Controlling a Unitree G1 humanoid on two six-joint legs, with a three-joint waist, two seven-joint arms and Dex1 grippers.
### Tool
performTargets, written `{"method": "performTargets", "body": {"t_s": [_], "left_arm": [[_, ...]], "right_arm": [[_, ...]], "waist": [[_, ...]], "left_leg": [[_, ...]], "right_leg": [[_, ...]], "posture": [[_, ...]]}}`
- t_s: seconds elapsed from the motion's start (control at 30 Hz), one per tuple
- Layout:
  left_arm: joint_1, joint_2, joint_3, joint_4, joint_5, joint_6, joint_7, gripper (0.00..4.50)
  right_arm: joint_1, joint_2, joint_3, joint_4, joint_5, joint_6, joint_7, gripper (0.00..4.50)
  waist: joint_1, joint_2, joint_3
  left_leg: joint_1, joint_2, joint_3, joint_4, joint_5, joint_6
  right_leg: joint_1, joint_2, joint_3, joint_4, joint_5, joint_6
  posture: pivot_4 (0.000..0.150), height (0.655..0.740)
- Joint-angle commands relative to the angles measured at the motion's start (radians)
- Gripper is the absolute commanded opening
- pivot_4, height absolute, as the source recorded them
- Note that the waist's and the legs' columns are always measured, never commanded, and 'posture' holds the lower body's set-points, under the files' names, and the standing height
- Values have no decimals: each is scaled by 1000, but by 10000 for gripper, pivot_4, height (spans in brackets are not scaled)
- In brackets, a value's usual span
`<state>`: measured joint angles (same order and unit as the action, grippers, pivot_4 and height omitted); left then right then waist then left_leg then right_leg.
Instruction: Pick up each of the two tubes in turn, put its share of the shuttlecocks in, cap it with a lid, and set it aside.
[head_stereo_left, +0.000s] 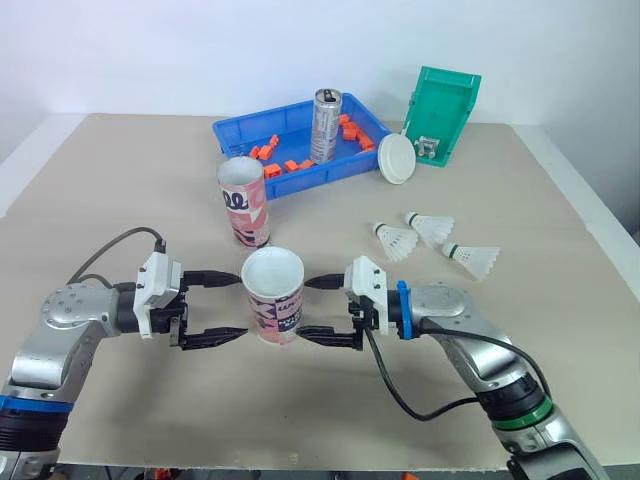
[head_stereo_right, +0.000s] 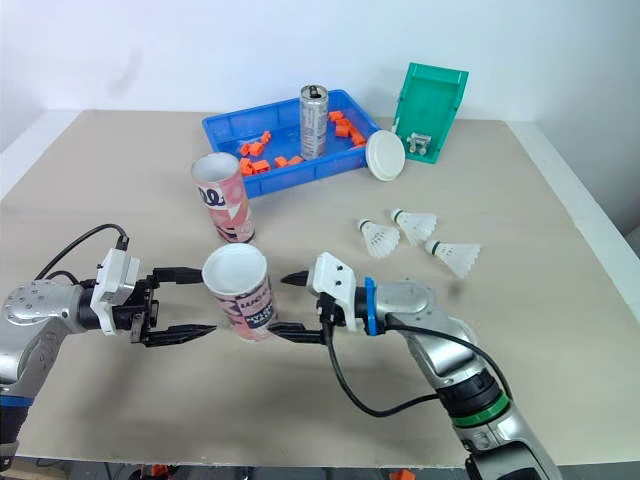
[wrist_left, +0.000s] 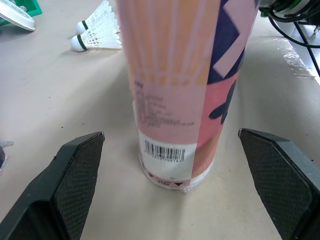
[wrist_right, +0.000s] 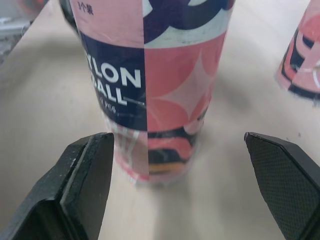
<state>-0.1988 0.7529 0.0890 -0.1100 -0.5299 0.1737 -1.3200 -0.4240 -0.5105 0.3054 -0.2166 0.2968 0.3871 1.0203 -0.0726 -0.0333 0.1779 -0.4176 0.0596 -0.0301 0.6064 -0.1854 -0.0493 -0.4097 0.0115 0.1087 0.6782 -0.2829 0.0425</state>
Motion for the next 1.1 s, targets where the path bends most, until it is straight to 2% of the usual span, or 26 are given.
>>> {"method": "performTargets", "body": {"t_s": [0.03, 0.5, 0.7, 1.1], "left_arm": [[-7, 16, 8, -28, -1, -7, -6, 44838], [13, 20, 35, -32, -5, -24, -10, 44838], [17, 38, 70, -70, -34, 5, 12, 44838], [0, 71, 88, -197, -82, 126, 91, 44838]], "right_arm": [[6, -14, -34, -68, 45, 8, 22, 45000], [-26, 14, -56, -55, 64, 100, -48, 45000], [-11, 8, -48, -101, 132, 140, 4, 45000], [-42, 85, -47, -20, 81, 20, -38, 45000]], "waist": [[0, 0, 0], [0, 0, 0], [0, 0, 0], [0, 0, 0]], "left_leg": [[0, 0, 0, 0, 0, 0], [-1, 0, 0, 5, 0, 0], [-1, 0, -1, 5, 0, 0], [-3, 0, -1, 11, 0, 0]], "right_leg": [[0, 0, 0, 0, 0, 0], [1, 0, 0, 3, 1, 0], [0, 0, 0, 3, 1, 0], [1, 0, 0, 3, 4, 2]], "posture": [[1500, 7400], [1500, 7400], [1500, 7400], [1500, 7400]]}}
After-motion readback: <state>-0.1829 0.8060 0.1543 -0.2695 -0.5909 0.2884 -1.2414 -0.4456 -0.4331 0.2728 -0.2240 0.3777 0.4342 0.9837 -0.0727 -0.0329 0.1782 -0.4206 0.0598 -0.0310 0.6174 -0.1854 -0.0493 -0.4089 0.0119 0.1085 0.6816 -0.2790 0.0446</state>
